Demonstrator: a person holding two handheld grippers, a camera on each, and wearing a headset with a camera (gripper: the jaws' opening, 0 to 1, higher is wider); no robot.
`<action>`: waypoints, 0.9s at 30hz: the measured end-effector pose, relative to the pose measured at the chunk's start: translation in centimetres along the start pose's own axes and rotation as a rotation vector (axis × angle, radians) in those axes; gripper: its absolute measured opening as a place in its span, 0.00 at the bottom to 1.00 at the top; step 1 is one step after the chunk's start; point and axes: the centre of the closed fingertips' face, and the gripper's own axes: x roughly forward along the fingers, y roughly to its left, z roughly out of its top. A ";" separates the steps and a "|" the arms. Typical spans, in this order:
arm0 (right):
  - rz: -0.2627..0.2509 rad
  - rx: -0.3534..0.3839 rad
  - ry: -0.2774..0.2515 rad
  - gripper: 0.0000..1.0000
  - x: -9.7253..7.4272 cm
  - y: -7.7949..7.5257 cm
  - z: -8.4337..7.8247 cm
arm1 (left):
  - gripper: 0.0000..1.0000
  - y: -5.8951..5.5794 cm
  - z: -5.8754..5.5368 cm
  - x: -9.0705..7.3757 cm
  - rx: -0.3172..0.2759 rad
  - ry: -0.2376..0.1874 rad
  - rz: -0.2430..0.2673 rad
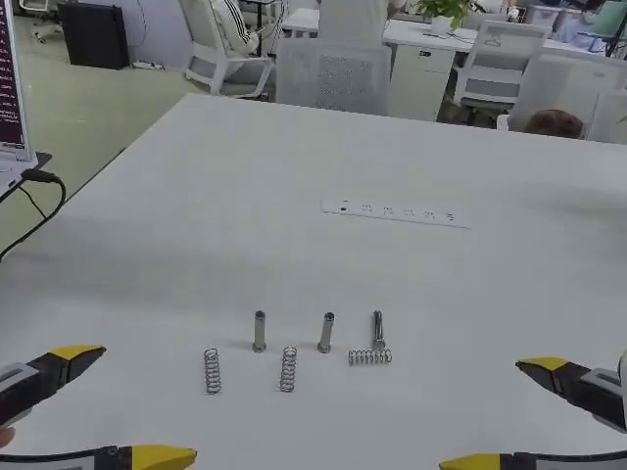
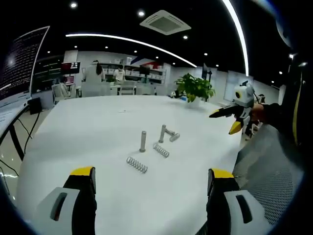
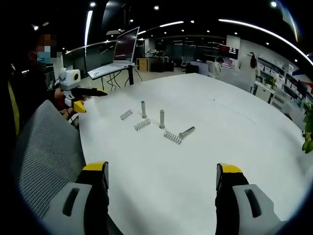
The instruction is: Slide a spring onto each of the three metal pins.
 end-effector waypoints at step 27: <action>-0.007 -0.034 0.051 0.88 -0.4 -1.1 0.9 | 0.92 -0.2 -0.2 0.4 -0.012 0.005 -0.016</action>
